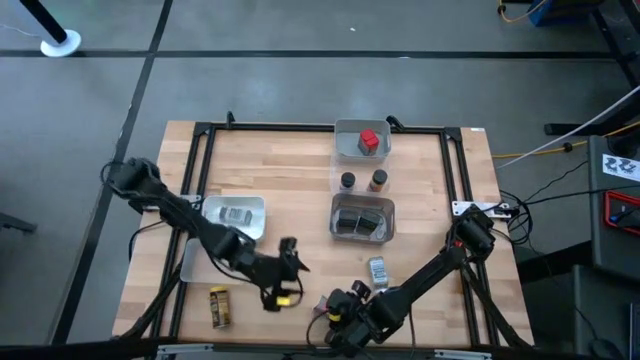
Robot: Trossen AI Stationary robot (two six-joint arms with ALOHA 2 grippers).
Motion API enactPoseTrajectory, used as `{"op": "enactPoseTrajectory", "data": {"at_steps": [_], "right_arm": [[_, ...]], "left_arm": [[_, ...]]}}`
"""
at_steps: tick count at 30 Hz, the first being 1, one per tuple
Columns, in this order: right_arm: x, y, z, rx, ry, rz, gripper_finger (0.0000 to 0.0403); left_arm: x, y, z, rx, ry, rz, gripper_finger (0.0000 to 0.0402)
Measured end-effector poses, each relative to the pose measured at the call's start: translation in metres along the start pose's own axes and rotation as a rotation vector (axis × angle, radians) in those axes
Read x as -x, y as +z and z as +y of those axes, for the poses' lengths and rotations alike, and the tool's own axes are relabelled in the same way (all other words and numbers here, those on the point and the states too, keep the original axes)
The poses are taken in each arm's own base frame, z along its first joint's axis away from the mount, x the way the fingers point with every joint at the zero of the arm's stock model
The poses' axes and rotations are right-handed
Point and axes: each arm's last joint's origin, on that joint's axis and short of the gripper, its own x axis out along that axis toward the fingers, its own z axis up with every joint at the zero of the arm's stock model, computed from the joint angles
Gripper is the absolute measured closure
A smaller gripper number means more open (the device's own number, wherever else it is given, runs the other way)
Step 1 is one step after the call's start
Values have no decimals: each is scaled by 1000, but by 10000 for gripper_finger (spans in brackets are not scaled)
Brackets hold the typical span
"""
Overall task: Sort spices by type
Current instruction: Put the red seasoning can into the gray bin
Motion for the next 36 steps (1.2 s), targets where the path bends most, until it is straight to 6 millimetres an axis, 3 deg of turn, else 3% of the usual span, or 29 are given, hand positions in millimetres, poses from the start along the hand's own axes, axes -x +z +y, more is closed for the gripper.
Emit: {"op": "enactPoseTrajectory", "data": {"at_steps": [5,11,18,36], "right_arm": [[13,18,7,45,33,74,223],[27,39,11,61,52,80,223],[27,53,8,69,68,108,222],[27,60,15,110,141,36,222]], "left_arm": [[-31,-16,-17,-38,-29,9,150],[-49,-27,-30,7,-51,2,150],[-48,-22,-40,18,-104,-72,150],[-47,-23,-40,118,-111,-54,150]]}}
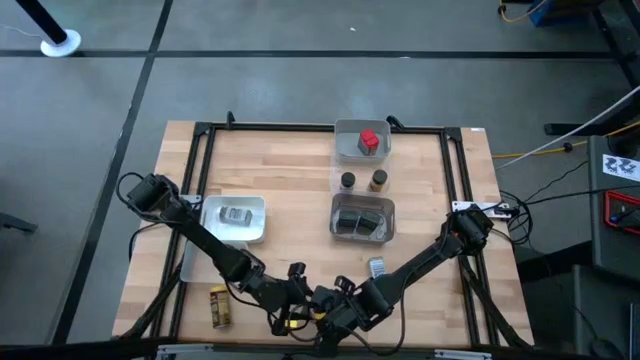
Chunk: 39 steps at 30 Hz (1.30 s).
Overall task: Sort spices by type
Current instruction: Put the red seasoning can into the gray bin
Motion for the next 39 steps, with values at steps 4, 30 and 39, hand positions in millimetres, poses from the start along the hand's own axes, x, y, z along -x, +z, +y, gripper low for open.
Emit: {"op": "enactPoseTrajectory", "data": {"at_steps": [4,30,39], "right_arm": [[0,1,0,13,-7,-25,222],[1,4,3,65,19,-58,159],[41,0,2,189,-65,-91,158]], "left_arm": [[0,-5,2,34,20,47,150],[1,-6,2,14,3,65,209],[0,-6,2,47,11,64,209]]}}
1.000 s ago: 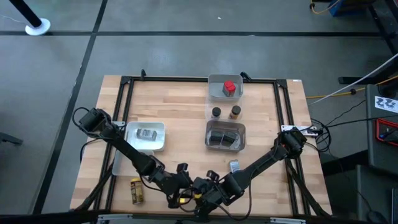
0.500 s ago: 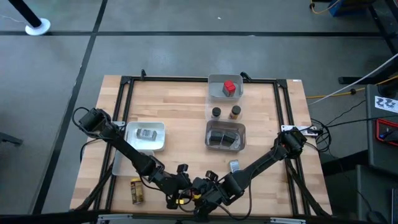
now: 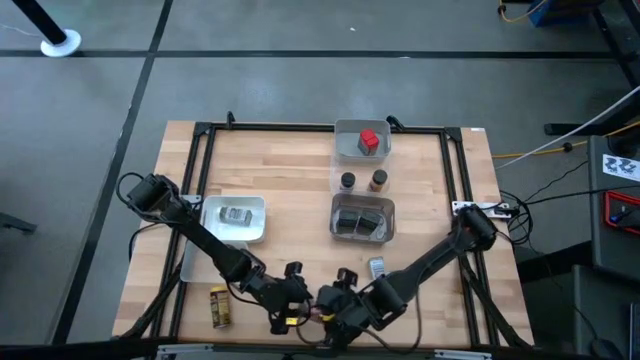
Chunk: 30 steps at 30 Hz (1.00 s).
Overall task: Sort spices by type
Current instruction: Put the red seasoning can into the gray bin
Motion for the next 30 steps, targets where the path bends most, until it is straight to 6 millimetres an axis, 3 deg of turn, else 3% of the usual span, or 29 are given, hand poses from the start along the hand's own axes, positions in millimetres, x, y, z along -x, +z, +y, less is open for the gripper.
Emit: {"op": "enactPoseTrajectory", "data": {"at_steps": [6,13,21,30], "right_arm": [[41,-20,6,75,-150,-77,157],[68,-65,31,94,-250,-235,157],[74,-100,56,78,-185,-400,157],[66,-89,52,20,-229,-519,157]], "left_arm": [[0,5,-1,23,17,-60,209],[2,17,-5,2,14,-197,209],[6,31,-9,-38,6,-353,209],[10,40,-14,-87,-19,-457,209]]}}
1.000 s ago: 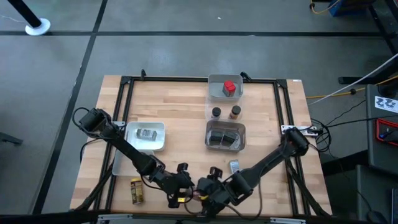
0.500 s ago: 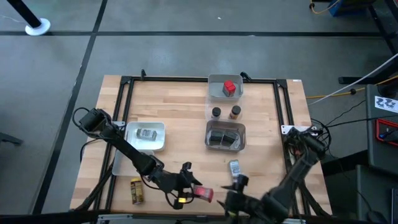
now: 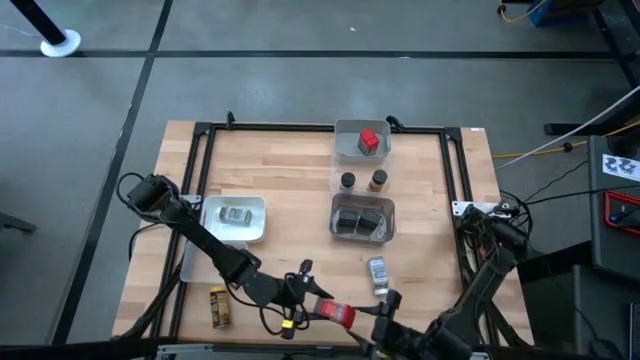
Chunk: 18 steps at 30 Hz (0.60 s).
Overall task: Sort spices by type
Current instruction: Put the red seasoning can into the gray bin
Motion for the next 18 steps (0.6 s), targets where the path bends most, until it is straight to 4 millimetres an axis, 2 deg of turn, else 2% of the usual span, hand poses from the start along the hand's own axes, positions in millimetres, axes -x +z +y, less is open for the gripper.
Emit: {"op": "enactPoseTrajectory", "data": {"at_steps": [10,18], "right_arm": [[-19,9,-6,-36,4,63,157],[-24,11,-6,-50,43,121,157]], "left_arm": [[2,-1,-5,-80,3,-13,209],[4,-2,-9,-116,7,-16,209]]}}
